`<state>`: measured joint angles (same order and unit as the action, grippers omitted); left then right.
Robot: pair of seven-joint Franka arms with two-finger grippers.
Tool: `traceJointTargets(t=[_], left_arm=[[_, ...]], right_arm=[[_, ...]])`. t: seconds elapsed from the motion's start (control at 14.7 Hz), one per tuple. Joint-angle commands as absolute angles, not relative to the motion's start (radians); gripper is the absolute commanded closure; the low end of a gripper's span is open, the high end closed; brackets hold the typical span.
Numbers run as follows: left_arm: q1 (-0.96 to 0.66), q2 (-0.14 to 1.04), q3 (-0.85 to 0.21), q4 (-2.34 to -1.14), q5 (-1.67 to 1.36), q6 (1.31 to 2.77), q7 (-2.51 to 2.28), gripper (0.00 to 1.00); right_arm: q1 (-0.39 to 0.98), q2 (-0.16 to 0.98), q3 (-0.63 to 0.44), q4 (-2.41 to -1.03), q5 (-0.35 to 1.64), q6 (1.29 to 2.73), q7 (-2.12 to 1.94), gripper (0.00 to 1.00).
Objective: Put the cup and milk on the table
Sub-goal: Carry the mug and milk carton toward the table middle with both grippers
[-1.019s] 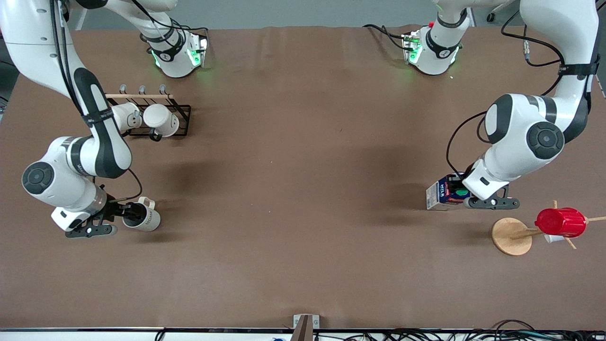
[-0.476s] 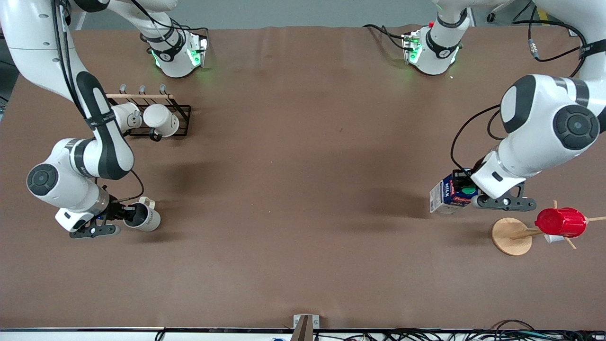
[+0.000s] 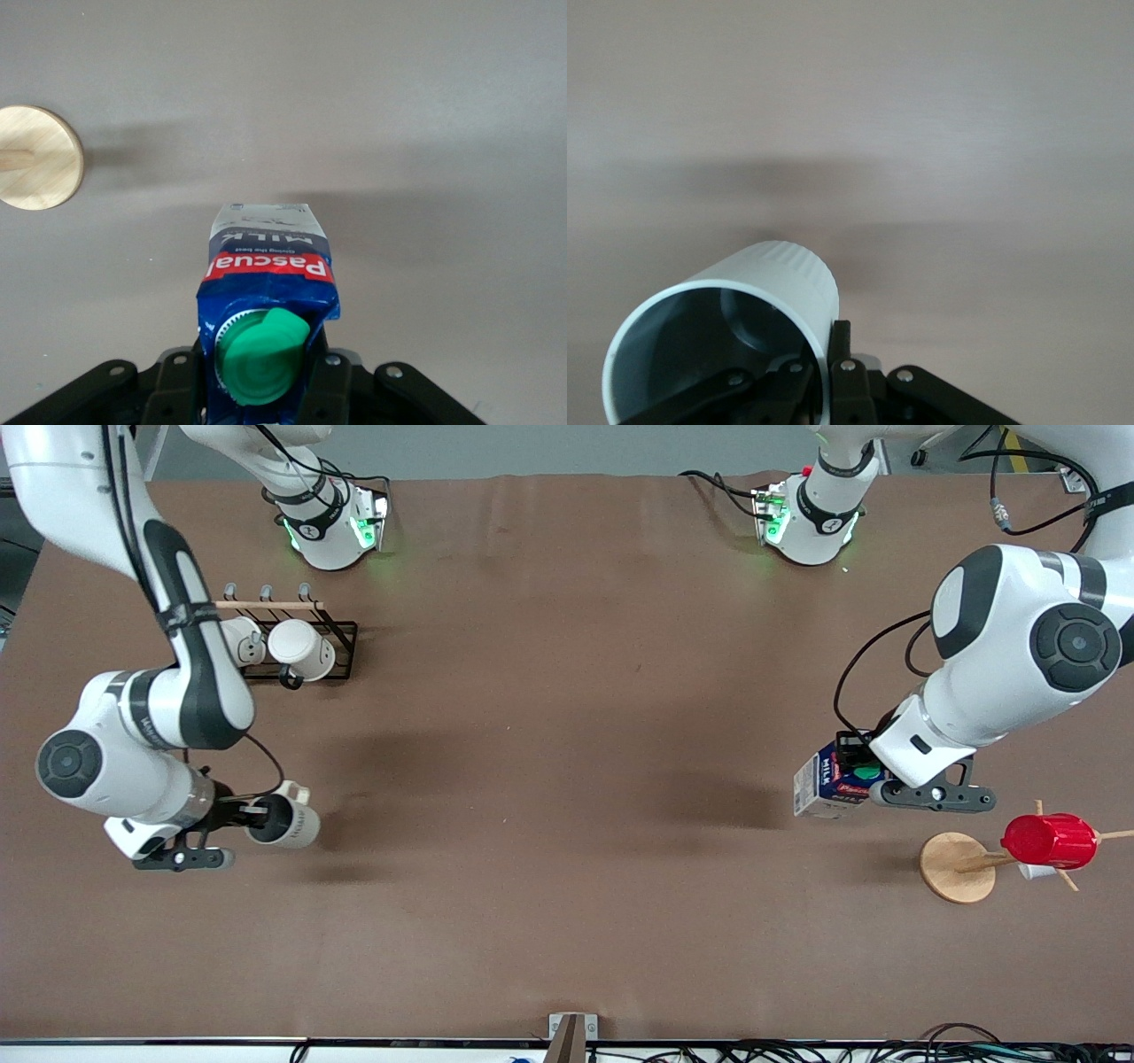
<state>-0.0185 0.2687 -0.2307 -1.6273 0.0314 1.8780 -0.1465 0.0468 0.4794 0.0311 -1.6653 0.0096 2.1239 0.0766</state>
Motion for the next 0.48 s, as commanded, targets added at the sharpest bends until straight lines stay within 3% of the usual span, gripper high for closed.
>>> traceJointTargets(t=[0.0,0.14,0.41], left_arm=[[-0.069,0.290,-0.235,-1.577,0.052,1.838,-0.199,0.59],[-0.072,0.285,-0.236,-1.577,0.054,1.829,-0.222,0.59],[-0.109,0.282,-0.241,-1.571,0.052,1.798,-0.232,0.59]], right_arm=[[0.072,0.462,0.173,-1.641,0.017,2.103,0.303,1.00],[0.103,0.466,0.254,-1.625,0.002,2.117,0.437,1.00],[0.267,0.521,0.272,-1.580,-0.006,2.138,0.639,0.99]])
